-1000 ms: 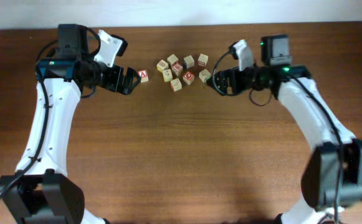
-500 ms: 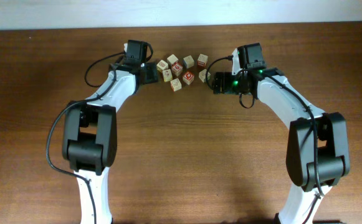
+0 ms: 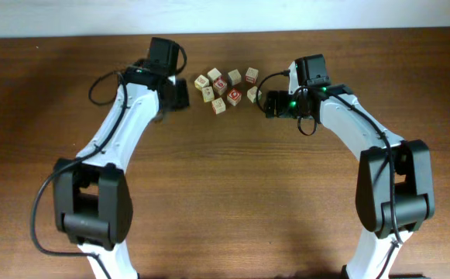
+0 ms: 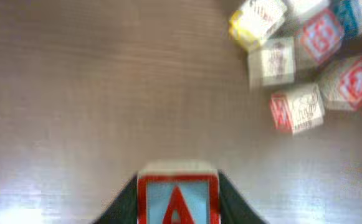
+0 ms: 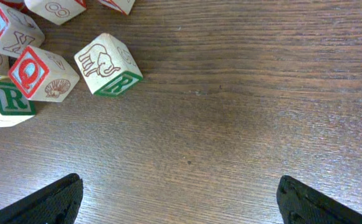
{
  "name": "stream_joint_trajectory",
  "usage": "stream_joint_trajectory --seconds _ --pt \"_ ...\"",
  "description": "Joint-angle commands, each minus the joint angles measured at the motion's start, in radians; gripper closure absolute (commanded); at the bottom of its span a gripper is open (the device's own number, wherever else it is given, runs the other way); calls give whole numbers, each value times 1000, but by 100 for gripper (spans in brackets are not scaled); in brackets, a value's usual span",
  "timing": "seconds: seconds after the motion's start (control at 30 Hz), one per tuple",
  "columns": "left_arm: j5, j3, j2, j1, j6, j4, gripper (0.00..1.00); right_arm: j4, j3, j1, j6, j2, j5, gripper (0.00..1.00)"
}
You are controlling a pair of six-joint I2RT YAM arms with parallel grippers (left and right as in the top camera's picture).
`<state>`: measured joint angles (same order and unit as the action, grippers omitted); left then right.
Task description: Rotate 4 blocks
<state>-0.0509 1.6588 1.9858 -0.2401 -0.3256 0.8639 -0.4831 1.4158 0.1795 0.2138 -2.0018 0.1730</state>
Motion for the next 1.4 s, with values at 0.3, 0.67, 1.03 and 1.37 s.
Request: stream_joint_trajectory --seconds 0.3,0.67,1.03,1.37 --pt "130 -302 6 -248 -3 -3 60 -6 7 5 8 0 -12 2" --pt "-18 24 25 -144 92 -270 11 -9 7 6 9 0 -8 2" --pt "-164 24 302 -143 -30 -500 41 -16 7 18 8 0 -9 2" --pt "-129 24 356 -143 -29 -562 66 -14 7 18 8 0 -9 2"
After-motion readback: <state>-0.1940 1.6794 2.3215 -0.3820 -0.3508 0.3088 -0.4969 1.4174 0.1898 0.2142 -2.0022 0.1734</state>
